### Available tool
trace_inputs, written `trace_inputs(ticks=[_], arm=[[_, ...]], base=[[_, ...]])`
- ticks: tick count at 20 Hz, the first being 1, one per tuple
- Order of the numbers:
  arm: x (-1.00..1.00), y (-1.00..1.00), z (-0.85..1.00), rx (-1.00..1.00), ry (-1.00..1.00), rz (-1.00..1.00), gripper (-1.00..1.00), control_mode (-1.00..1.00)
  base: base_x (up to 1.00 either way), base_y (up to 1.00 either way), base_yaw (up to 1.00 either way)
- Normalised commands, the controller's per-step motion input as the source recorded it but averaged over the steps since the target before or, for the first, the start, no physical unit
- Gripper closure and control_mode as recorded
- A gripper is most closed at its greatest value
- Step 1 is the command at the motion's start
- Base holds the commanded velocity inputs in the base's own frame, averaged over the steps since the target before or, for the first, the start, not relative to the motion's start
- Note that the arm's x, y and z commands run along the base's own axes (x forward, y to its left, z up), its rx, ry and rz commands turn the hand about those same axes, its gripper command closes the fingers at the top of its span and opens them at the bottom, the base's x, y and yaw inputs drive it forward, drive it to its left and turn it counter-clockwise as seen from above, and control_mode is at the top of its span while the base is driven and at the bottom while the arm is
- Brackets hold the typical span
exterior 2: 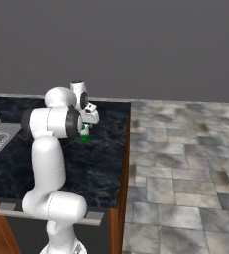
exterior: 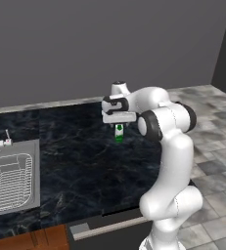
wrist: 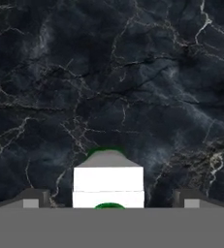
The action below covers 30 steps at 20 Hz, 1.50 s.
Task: Gather the eggs and milk located in the vicinity of the sink area and place them right next to the bowl.
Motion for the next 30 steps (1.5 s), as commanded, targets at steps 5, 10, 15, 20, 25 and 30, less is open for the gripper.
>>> trace_inputs(ticks=[5, 10, 15, 20, 25, 30], arm=[[0.07, 0.00, -0.18, 0.00, 0.00, -0.04, -1.00, -1.00], [0.09, 0.00, -0.22, 0.00, 0.02, -0.04, -1.00, -1.00], [0.09, 0.00, -0.26, 0.00, 0.04, -0.05, -1.00, -1.00], [0.01, 0.00, -0.14, 0.00, 0.01, -0.02, -1.00, -1.00], [0.00, 0.00, -0.11, 0.00, 0.00, 0.00, 1.00, -1.00], [0.00, 0.00, -0.11, 0.00, 0.00, -0.01, 1.00, -1.00]], base=[[0.00, 0.00, 0.00], [0.00, 0.00, 0.00], [0.00, 0.00, 0.00], [0.00, 0.00, 0.00], [0.00, 0.00, 0.00], [0.00, 0.00, 0.00]])
